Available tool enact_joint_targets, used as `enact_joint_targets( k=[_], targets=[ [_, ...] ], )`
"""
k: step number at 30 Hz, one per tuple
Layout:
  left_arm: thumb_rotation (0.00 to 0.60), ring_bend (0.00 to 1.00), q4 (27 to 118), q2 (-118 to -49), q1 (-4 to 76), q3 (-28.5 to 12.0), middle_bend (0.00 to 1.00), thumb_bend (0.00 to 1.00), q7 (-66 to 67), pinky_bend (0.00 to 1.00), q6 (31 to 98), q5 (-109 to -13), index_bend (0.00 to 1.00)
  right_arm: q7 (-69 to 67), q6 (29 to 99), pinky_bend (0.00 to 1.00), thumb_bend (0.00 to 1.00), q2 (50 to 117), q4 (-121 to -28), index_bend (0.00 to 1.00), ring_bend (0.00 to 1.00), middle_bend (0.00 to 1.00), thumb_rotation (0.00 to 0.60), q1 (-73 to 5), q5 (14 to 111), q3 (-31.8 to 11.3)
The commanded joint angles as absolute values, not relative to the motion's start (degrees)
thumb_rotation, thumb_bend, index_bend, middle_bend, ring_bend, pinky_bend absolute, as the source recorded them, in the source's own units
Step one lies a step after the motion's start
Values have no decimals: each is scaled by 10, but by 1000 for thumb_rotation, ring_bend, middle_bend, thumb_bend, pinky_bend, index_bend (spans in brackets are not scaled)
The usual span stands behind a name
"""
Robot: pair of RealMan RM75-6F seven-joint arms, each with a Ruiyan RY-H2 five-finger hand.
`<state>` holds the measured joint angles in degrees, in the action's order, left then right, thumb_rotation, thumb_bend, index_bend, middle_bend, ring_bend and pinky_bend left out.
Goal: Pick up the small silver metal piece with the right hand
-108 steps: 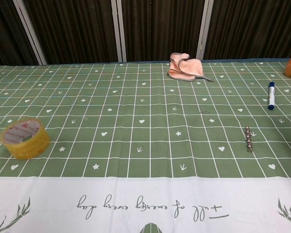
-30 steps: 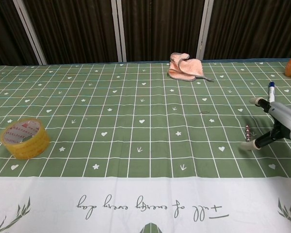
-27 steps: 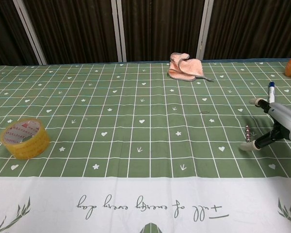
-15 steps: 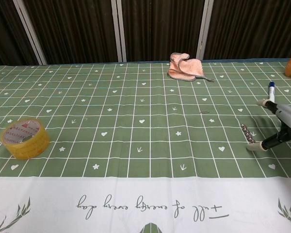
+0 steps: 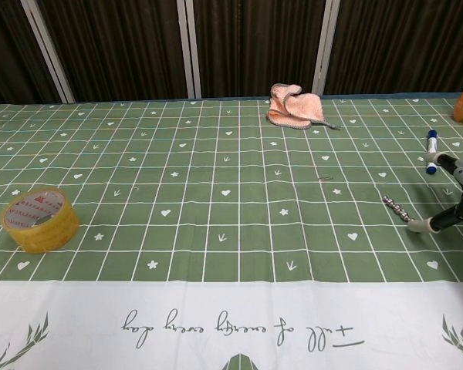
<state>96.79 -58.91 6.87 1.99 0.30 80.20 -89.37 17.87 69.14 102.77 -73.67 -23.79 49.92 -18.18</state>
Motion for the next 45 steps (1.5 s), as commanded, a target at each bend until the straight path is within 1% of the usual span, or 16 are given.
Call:
enact_joint_targets(
  k=[1, 14, 25, 27, 28, 32, 38, 41, 45],
  targets=[
    [600, 0, 968, -589, 69, 20, 0, 112, 3, 0, 803, -894, 0, 182, 689, 0, 104, 1029, -727, 0, 0, 0, 600, -241, 497, -185],
    [600, 0, 968, -589, 69, 19, 0, 111, 2, 0, 801, -893, 0, 189, 672, 0, 112, 1031, -677, 0, 0, 0, 600, -257, 495, -195],
    [600, 0, 969, -587, 69, 19, 0, 111, -1, 0, 801, -892, 0, 191, 666, 0, 118, 1027, -675, 1, 0, 0, 600, -263, 498, -200],
    [600, 0, 970, -587, 70, 19, 0, 111, -2, 0, 800, -892, 0, 184, 670, 0, 120, 1024, -687, 25, 0, 0, 600, -262, 506, -200],
    [600, 0, 970, -587, 70, 19, 0, 111, -2, 0, 800, -891, 0, 182, 672, 0, 121, 1023, -691, 54, 0, 0, 600, -261, 509, -199],
    [600, 0, 970, -586, 71, 20, 0, 112, -5, 0, 796, -890, 0, 177, 685, 0, 125, 1018, -714, 206, 0, 5, 600, -263, 530, -196],
    [600, 0, 969, -585, 72, 20, 0, 114, -9, 0, 793, -888, 0, 203, 690, 0, 124, 1025, -731, 378, 0, 85, 600, -276, 520, -205],
    [600, 0, 969, -585, 72, 20, 0, 113, -12, 0, 792, -887, 0, 212, 691, 0, 123, 1033, -726, 418, 0, 103, 600, -282, 509, -210],
    [600, 0, 970, -584, 74, 20, 0, 113, -14, 0, 786, -883, 0, 223, 689, 0, 124, 1049, -706, 442, 0, 116, 600, -291, 496, -215]
  ],
)
